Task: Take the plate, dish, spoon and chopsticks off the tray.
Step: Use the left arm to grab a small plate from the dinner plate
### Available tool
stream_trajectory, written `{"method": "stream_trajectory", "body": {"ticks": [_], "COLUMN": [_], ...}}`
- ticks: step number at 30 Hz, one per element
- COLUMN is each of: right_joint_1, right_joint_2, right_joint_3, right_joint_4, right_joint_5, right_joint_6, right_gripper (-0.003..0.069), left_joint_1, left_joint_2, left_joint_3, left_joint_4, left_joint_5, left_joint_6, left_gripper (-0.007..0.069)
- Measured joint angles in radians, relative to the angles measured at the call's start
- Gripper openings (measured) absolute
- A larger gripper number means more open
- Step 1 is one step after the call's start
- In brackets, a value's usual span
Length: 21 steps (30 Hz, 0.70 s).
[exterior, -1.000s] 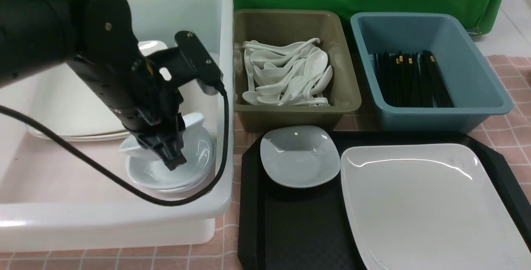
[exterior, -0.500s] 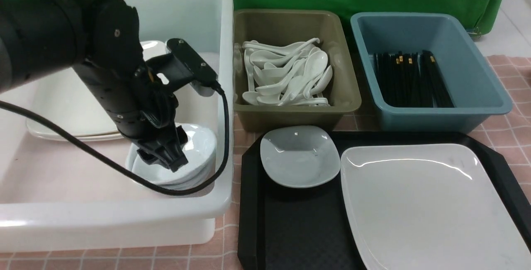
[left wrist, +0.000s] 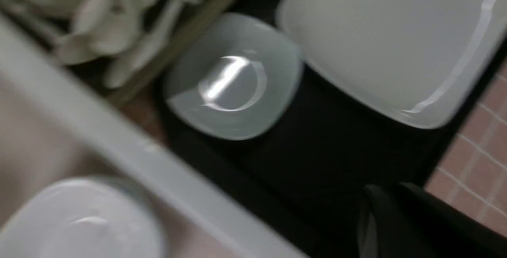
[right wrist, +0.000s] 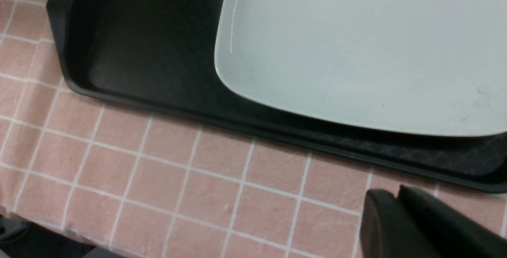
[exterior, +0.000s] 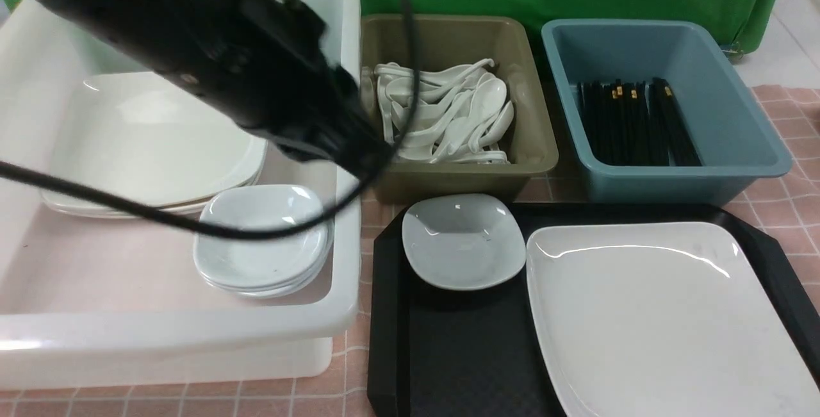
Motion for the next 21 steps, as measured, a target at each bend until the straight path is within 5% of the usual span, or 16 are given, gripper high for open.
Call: {"method": "stream_trajectory", "body": {"ticks": [5, 10, 14, 21], "right_joint_1": [0.0, 0.0, 0.0, 0.0], "right_joint_2": [0.0, 0.0, 0.0, 0.0], "right_joint_3": [0.0, 0.0, 0.0, 0.0], "right_joint_4": [0.0, 0.0, 0.0, 0.0], "right_joint_5": [-0.001, -0.001, -0.001, -0.011], "right_joint_6": [0.001, 0.001, 0.001, 0.001], "right_gripper": [0.0106, 0.0113, 0.0114, 0.0115], "left_joint_1": [-0.263, -0.445, -0.484, -0.464], "left_joint_2": [0.104, 0.245, 0.338, 0.493], "left_joint_3": [0.0, 0.0, 0.0, -0.001], "left_joint_4": [0.18, 0.521, 0.672, 0.836], "left_joint_5": [-0.066, -0.184, -0.196, -0.269], "left_joint_6": [-0.04, -0.137, -0.172, -0.222], "left_gripper": [-0.0009, 0.0007, 0.0061, 0.0278]}}
